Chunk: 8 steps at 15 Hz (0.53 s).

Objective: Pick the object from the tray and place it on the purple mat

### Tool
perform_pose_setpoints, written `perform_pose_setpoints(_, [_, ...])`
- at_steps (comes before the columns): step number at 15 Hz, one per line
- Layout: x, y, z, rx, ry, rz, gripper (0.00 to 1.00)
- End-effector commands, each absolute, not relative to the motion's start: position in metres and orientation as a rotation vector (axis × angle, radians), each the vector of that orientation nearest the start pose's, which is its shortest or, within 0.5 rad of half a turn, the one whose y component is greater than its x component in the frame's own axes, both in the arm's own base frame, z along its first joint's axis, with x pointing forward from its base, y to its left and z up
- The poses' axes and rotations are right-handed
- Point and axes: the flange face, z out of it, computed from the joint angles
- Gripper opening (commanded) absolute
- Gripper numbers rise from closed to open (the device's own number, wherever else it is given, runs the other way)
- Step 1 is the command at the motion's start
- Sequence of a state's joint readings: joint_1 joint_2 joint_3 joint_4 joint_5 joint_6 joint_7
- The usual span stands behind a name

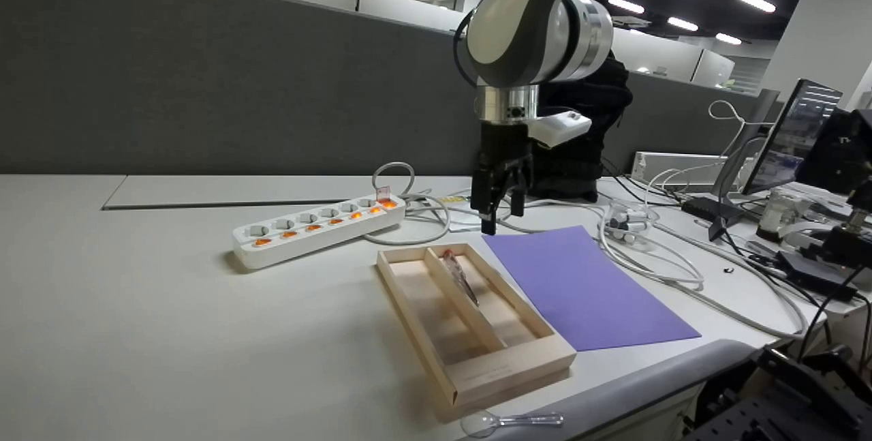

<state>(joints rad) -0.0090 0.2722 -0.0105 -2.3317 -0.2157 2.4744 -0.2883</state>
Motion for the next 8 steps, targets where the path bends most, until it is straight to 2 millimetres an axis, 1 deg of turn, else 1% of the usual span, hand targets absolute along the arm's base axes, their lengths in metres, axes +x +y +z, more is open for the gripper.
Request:
perform_pose_setpoints(1, [0.507, -0.008, 0.21, -3.167, -0.784, 0.26, 1.0])
perform_pose_setpoints(2, [0.508, -0.005, 0.208, -3.169, -0.843, 0.264, 1.0])
perform_pose_setpoints(4, [0.511, 0.003, 0.2, -3.121, -1.031, 0.277, 1.0])
perform_pose_setpoints(8, [0.519, 0.015, 0.187, -2.945, -1.36, 0.302, 1.0])
